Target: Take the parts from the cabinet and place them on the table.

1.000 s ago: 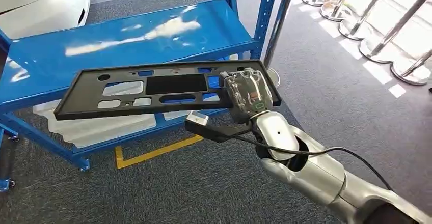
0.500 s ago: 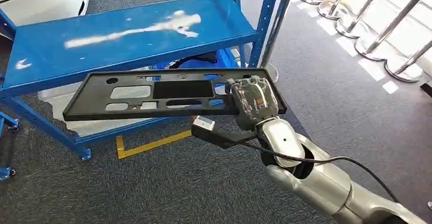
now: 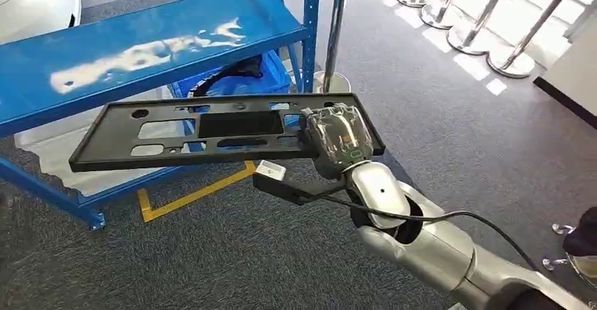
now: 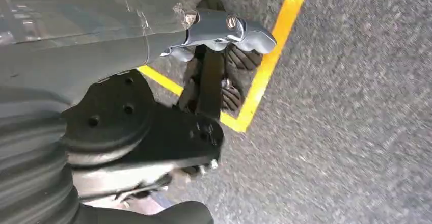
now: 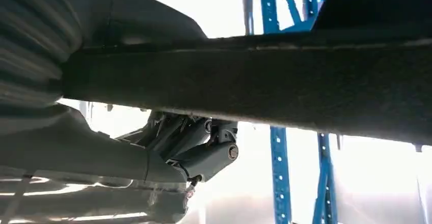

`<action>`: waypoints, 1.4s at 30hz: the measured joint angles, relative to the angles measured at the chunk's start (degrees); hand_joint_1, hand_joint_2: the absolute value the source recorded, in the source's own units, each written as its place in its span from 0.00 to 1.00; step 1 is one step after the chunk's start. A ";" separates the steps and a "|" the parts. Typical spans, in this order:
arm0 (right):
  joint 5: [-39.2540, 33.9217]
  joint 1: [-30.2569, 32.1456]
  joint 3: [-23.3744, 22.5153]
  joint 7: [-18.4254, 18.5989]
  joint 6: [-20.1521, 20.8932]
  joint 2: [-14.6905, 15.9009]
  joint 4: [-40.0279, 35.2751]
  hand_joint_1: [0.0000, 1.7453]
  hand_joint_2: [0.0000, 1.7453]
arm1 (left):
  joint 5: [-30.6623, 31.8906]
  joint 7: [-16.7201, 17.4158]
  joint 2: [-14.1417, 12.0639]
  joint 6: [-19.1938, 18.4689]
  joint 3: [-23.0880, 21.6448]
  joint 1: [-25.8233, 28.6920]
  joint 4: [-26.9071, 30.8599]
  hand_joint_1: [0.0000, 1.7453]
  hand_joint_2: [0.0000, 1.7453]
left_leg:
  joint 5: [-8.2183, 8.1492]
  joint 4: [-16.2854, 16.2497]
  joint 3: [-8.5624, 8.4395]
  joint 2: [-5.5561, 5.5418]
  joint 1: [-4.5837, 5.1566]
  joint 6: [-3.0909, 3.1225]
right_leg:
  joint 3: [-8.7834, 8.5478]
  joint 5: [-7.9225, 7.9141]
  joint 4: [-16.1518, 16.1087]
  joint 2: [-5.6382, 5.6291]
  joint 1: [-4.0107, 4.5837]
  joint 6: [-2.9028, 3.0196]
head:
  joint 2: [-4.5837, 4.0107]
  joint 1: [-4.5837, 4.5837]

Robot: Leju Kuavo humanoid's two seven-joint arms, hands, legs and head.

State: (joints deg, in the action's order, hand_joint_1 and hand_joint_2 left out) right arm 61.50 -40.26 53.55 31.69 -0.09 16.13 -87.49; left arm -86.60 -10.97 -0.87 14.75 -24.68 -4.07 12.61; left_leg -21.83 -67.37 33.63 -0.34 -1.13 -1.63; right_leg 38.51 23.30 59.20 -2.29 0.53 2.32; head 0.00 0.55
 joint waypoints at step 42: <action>-2.18 -0.62 0.48 -1.05 -2.91 -0.92 4.04 1.00 1.00 | 0.92 1.88 -0.02 2.58 -2.05 0.13 0.00 0.00 1.00 | 1.37 6.19 1.57 1.09 -0.80 1.10 | 5.49 11.43 18.35 1.95 -1.21 -3.35 | 0.00 2.32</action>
State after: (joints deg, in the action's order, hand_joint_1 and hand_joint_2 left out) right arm 59.32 -40.88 54.03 30.64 -2.99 15.21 -83.45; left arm -85.68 -9.09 -0.90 17.33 -26.73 -3.94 12.61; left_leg -20.46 -61.18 35.20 0.75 -1.93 -0.53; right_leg 43.99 34.72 77.54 -0.34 -0.68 -1.03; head 0.00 2.86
